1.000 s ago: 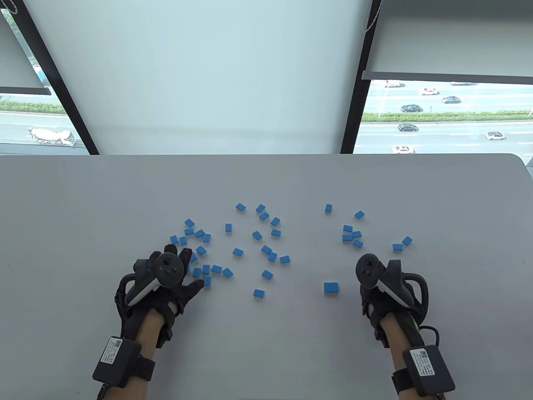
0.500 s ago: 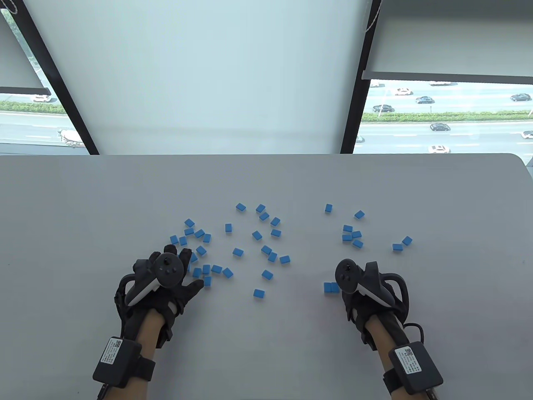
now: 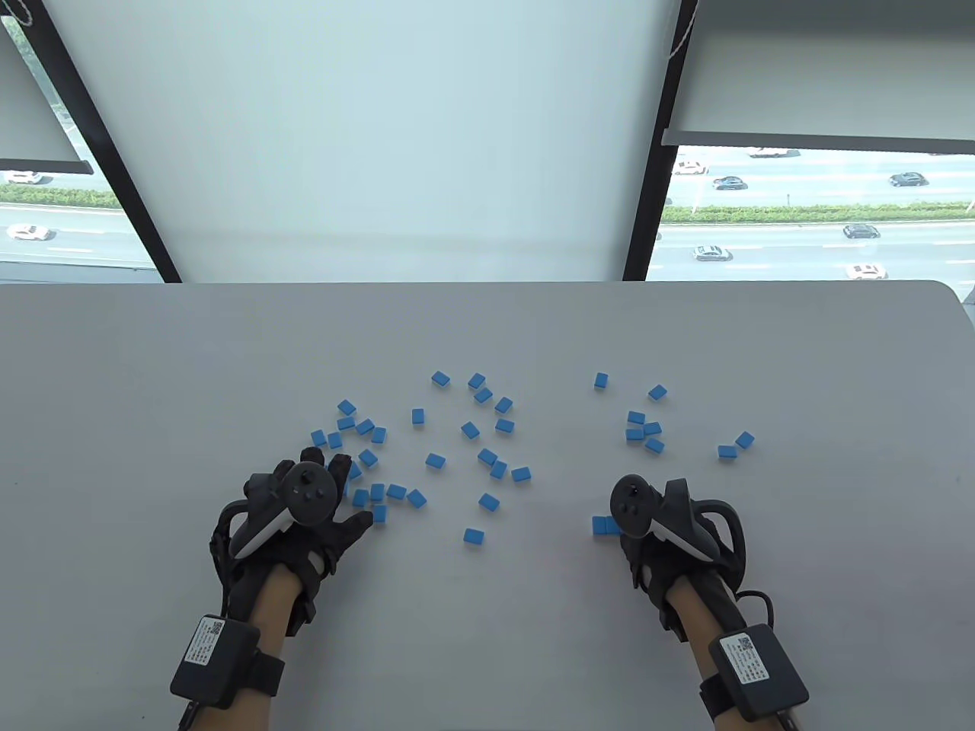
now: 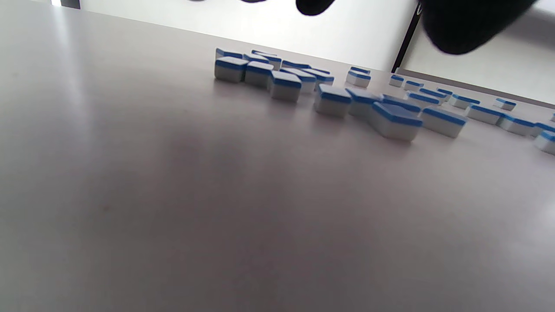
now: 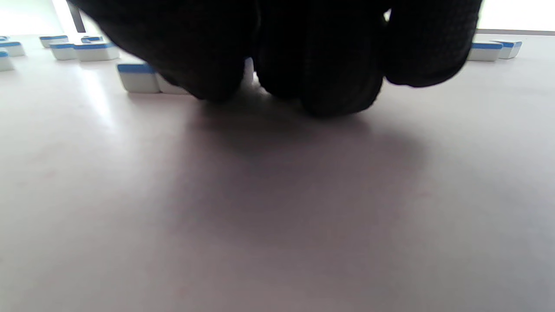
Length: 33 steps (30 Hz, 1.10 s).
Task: Build mahjong tile wall
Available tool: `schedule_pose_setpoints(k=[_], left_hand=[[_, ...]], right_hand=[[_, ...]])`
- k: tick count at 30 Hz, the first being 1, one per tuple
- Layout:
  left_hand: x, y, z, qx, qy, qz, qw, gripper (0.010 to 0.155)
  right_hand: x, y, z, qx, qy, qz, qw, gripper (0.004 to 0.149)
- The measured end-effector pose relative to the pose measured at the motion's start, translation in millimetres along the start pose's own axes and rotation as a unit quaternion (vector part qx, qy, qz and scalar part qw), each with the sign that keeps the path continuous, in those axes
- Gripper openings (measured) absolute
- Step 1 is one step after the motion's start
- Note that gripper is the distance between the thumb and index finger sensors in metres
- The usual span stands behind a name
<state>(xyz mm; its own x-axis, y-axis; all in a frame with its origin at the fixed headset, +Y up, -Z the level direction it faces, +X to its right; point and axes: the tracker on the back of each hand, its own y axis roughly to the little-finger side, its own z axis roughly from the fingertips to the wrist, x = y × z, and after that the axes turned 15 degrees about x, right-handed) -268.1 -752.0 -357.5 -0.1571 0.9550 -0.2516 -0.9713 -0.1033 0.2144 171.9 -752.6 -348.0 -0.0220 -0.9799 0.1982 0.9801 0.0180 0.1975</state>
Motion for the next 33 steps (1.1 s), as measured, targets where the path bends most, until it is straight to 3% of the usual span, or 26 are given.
schedule_pose_setpoints(k=[3,9,15,18,22,26,29,33], left_hand=[[0,0,0,-0.003,0.0,0.002,1.0,0.087],[2,0,-1,-0.005,-0.002,0.007,1.0,0.087],[2,2,-2,-0.002,-0.002,0.007,1.0,0.087],[3,2,-2,0.0,-0.001,0.005,1.0,0.087],[3,1,-3,0.002,0.0,0.001,1.0,0.087],[3,0,-4,0.002,0.002,-0.003,1.0,0.087],[2,0,-5,0.002,0.005,-0.004,1.0,0.087],[2,0,-4,0.003,0.009,-0.006,1.0,0.087]], right_hand=[[-9,3,2,-0.002,0.007,-0.016,1.0,0.059],[-52,9,0,0.0,0.072,-0.03,0.997,0.059],[-90,9,-29,0.014,0.112,-0.05,0.992,0.058],[-97,10,-47,0.023,0.125,-0.071,0.989,0.057],[-88,17,-72,0.049,0.122,-0.084,0.988,0.056],[-57,19,-89,0.047,0.092,-0.044,0.994,0.054],[-38,16,-94,0.046,0.071,-0.005,0.996,0.054],[-30,13,-94,0.044,0.072,0.015,0.996,0.054]])
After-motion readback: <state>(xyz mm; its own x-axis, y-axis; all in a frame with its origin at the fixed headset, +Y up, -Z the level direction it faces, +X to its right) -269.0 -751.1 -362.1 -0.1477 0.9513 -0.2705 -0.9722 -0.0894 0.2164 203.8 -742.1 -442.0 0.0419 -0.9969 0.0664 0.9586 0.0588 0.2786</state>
